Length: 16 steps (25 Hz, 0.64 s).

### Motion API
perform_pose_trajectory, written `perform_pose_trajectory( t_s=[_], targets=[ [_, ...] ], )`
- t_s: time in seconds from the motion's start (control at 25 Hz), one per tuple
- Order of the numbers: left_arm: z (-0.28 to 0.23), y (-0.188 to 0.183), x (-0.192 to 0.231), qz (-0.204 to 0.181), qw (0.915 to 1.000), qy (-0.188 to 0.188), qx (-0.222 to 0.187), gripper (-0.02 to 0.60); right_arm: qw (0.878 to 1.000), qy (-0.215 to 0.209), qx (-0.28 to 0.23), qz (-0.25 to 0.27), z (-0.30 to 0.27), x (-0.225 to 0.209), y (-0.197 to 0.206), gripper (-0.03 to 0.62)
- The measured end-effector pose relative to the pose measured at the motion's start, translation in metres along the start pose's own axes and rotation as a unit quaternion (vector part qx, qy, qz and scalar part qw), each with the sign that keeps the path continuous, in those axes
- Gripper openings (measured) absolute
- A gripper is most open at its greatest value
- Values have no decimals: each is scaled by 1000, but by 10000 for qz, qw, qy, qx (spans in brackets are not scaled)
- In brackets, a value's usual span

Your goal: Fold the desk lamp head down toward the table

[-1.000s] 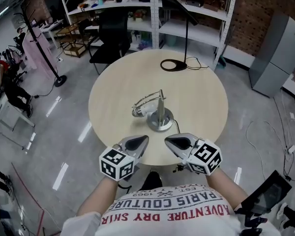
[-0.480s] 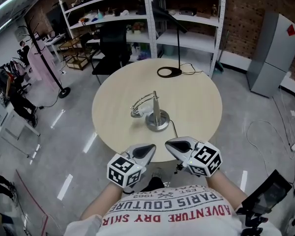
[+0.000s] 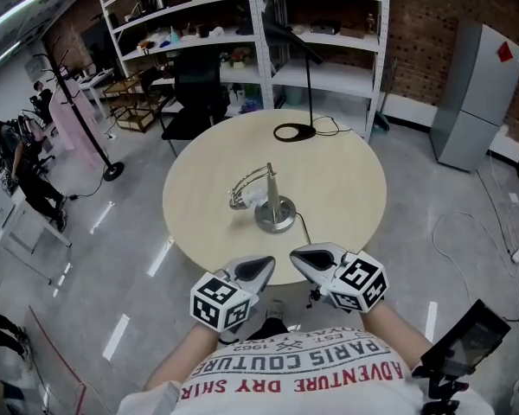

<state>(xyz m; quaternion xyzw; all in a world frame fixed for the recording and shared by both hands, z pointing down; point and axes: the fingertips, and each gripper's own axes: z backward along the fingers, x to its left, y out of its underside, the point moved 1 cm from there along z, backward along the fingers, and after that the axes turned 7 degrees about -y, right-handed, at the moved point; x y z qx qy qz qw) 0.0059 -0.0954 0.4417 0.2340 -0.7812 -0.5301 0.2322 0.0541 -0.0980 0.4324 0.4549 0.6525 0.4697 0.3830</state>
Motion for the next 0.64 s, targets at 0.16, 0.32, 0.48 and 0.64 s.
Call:
perform_pose_trajectory(
  t_s=[0.16, 0.32, 0.48, 0.64],
  targets=[
    [0, -5, -4, -24, 10000, 29, -57, 0, 9999, 92, 49, 63, 4, 0, 0, 2],
    [1, -10, -6, 8, 10000, 14, -69, 0, 9998, 183, 87, 87, 9, -1, 0, 2],
    [-1, -9, -4, 10, 10000, -7, -59, 2, 9997, 200, 82, 83, 9, -3, 4, 2],
    [-3, -5, -4, 15, 10000, 3, -34, 0, 9998, 204, 72, 51, 10, -4, 7, 2]
  ],
)
